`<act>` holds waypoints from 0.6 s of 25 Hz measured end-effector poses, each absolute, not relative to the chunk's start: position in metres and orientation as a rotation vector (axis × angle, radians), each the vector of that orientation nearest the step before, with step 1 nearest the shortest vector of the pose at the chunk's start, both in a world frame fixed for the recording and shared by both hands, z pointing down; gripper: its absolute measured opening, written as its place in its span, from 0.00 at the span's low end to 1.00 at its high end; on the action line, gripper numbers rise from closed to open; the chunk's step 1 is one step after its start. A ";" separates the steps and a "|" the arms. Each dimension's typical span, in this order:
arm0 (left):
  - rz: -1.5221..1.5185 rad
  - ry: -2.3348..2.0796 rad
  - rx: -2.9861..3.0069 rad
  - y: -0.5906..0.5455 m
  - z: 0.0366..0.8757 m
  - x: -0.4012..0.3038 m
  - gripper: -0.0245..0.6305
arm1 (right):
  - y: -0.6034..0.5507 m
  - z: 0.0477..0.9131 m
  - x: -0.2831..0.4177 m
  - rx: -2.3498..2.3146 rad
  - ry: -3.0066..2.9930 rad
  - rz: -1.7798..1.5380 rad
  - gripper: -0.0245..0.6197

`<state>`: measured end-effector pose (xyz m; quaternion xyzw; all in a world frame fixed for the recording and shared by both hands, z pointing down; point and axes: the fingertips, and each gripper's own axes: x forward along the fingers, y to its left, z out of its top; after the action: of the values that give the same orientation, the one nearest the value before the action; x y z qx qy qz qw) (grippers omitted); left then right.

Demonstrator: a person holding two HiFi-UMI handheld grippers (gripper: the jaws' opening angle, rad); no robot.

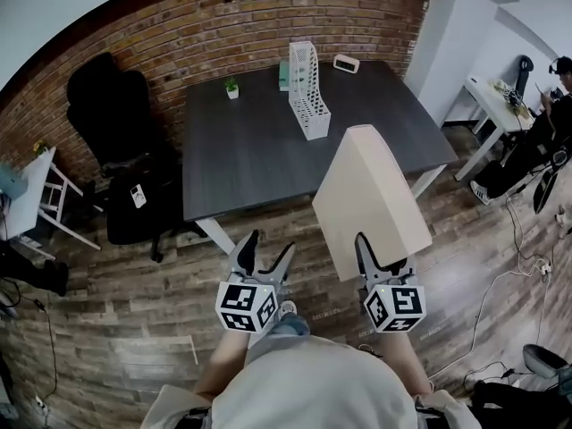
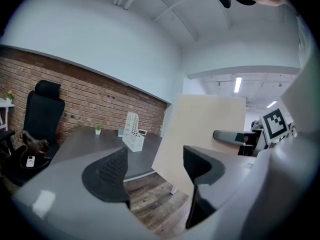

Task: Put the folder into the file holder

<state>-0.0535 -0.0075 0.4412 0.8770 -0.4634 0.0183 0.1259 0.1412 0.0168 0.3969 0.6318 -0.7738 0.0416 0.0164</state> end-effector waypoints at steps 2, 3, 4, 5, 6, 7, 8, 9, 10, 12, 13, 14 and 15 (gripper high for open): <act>0.052 -1.339 2.564 -0.030 0.439 -0.054 0.55 | -0.004 0.395 0.140 1.978 -2.399 0.126 0.46; 0.051 -1.334 2.569 -0.040 0.439 -0.054 0.55 | -0.014 0.394 0.140 1.987 -2.395 0.125 0.46; 0.052 -1.328 2.573 -0.050 0.439 -0.055 0.55 | -0.023 0.394 0.139 1.995 -2.390 0.123 0.46; 0.054 -1.322 2.576 -0.059 0.440 -0.056 0.55 | -0.032 0.394 0.139 2.003 -2.385 0.120 0.46; 0.055 -1.317 2.578 -0.068 0.441 -0.058 0.55 | -0.041 0.394 0.138 2.010 -2.380 0.116 0.46; 0.055 -1.312 2.579 -0.077 0.442 -0.060 0.55 | -0.050 0.394 0.137 2.017 -2.376 0.112 0.46; 0.054 -1.308 2.579 -0.086 0.443 -0.062 0.55 | -0.058 0.394 0.136 2.024 -2.372 0.108 0.46; 0.054 -1.305 2.579 -0.094 0.443 -0.064 0.55 | -0.066 0.393 0.136 2.030 -2.368 0.105 0.46; 0.054 -1.302 2.577 -0.103 0.444 -0.066 0.55 | -0.074 0.393 0.135 2.035 -2.364 0.102 0.46; 0.055 -1.294 2.576 -0.119 0.445 -0.068 0.55 | -0.090 0.392 0.134 2.044 -2.356 0.094 0.46; 0.059 -1.289 2.578 -0.125 0.446 -0.070 0.55 | -0.097 0.391 0.134 2.050 -2.350 0.089 0.46; 0.064 -1.283 2.580 -0.131 0.447 -0.071 0.55 | -0.103 0.391 0.133 2.056 -2.344 0.086 0.46; 0.069 -1.279 2.582 -0.136 0.448 -0.073 0.55 | -0.108 0.391 0.133 2.062 -2.338 0.084 0.46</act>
<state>-0.0730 -0.1358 0.4475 0.8882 -0.4401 0.0236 0.1294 0.1330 -0.1082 0.3907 0.6611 -0.7497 0.0270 0.0116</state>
